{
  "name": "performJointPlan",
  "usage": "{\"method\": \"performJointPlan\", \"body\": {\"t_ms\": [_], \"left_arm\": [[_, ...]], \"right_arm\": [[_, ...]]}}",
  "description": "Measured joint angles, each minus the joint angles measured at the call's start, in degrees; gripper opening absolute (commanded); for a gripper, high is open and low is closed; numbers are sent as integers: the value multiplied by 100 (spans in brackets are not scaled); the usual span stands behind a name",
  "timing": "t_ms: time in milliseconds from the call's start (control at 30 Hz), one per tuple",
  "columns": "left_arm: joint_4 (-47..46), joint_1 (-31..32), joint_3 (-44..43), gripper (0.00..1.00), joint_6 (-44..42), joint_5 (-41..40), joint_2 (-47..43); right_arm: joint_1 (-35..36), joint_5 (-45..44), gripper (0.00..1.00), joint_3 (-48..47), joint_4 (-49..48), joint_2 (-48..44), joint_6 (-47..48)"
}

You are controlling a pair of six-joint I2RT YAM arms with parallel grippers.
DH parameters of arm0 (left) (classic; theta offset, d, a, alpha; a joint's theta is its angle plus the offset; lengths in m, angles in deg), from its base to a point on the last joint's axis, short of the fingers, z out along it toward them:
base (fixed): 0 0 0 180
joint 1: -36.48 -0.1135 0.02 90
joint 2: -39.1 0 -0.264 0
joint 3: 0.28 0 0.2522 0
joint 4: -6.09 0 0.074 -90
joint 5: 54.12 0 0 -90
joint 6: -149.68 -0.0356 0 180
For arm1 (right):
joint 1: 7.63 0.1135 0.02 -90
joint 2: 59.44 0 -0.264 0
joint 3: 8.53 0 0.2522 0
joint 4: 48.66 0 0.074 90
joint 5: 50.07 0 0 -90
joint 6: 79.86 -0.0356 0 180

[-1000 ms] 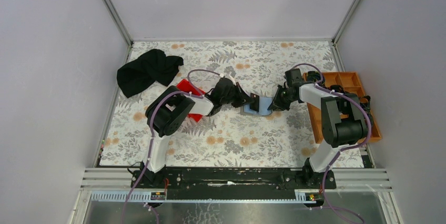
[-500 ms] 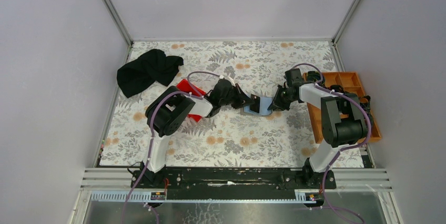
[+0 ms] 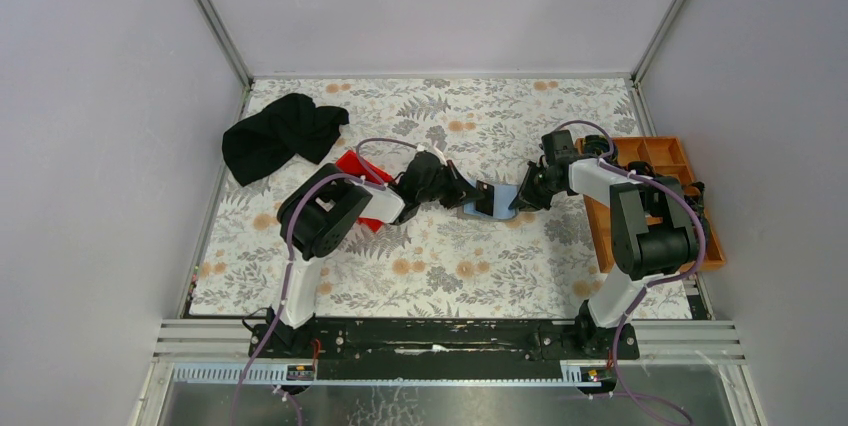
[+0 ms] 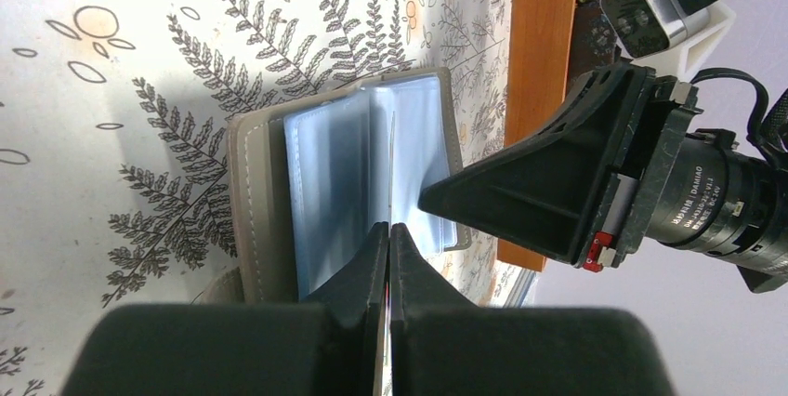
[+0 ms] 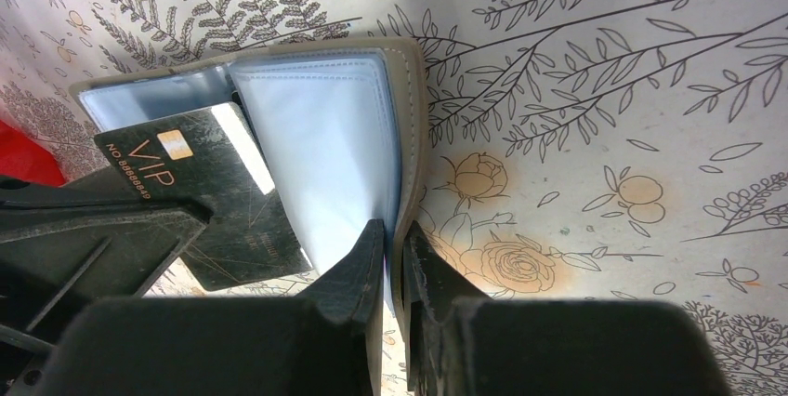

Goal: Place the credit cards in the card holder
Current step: Insert the credit card into the card holder.

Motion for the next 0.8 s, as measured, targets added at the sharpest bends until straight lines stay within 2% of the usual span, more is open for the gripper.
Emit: {"method": "performJointPlan", "body": {"t_ms": [433,800], "left_arm": [[275,76,0,0,254,-170,0],[59,-44,0,0,623,109,160]], "right_arm": [[0,4,7,-33,31,26,4],[0,9,7,-42,33,35,15]]}}
